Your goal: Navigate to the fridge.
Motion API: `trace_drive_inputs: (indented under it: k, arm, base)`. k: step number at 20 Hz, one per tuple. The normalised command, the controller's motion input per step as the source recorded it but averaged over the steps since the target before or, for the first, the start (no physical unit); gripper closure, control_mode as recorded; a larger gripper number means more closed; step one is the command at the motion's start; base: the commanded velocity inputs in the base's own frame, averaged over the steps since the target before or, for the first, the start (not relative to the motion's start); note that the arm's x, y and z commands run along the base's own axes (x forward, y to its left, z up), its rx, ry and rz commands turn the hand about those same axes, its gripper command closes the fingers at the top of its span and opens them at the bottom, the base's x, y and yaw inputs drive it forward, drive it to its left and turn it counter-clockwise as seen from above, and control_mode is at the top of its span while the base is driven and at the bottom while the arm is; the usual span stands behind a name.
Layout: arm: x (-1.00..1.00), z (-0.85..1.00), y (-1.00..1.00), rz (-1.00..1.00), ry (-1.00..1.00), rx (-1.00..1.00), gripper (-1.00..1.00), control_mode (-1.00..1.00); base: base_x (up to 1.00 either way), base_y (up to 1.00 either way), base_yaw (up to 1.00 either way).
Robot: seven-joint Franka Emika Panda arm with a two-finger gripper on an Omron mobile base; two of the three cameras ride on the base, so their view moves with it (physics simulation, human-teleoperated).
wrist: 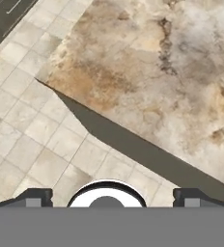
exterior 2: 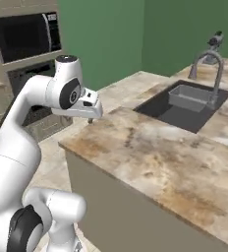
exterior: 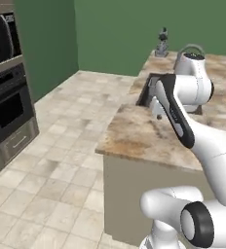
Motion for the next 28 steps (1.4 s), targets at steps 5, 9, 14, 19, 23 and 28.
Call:
trace_drive_inputs:
  k: [5,9,14,19,23,28]
  arm:
    - [0.00,0.00,0.00,0.00,0.00,0.00,-1.00,1.00]
    - [0.00,0.00,0.00,0.00,0.00,0.00,-1.00,1.00]
    - [0.00,0.00,0.00,0.00,0.00,0.00,-1.00,1.00]
    - [0.00,0.00,0.00,0.00,0.00,0.00,-1.00,1.00]
    - [0.00,0.00,0.00,0.00,0.00,0.00,-1.00,1.00]
    - [0.00,0.00,0.00,0.00,0.00,0.00,-1.00,1.00]
  base:
    - [0.00,0.09,1.00]
    - [0.00,0.06,1.00]
    - [0.00,0.07,1.00]
    - [0.00,0.14,1.00]
    - [0.00,0.16,1.00]
    - [-0.02,0.11,0.99]
